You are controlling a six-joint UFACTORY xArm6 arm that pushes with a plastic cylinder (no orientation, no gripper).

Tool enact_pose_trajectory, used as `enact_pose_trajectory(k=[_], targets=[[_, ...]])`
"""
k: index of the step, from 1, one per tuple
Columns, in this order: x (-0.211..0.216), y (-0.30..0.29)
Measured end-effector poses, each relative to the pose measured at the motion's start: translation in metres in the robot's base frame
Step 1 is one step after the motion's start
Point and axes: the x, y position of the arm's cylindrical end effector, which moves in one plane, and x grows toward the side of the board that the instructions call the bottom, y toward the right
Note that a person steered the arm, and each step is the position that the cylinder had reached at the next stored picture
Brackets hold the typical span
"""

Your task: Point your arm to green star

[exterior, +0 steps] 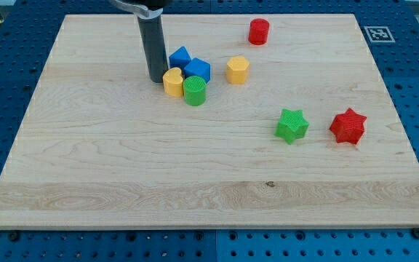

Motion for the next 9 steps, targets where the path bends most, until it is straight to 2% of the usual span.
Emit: enact_pose_trajectory(k=[2, 3, 4, 5, 6, 7, 8, 9], targets=[[0.010, -0.017], [0.033, -0.018], [0.087, -0.018], [0.166, 0.010], [0.216, 0.077], [0.233, 0.174], [0.217, 0.258], [0.172, 0.270]])
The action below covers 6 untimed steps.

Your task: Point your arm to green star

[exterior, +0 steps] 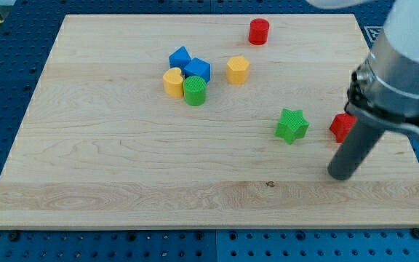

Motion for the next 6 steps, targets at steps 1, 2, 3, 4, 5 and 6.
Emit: enact_pose_trajectory(k=[1, 2, 3, 4, 5, 6], targets=[[-0.030, -0.003], [-0.030, -0.008], [-0.030, -0.008], [-0.053, -0.009], [-0.075, -0.013], [-0.082, -0.017]])
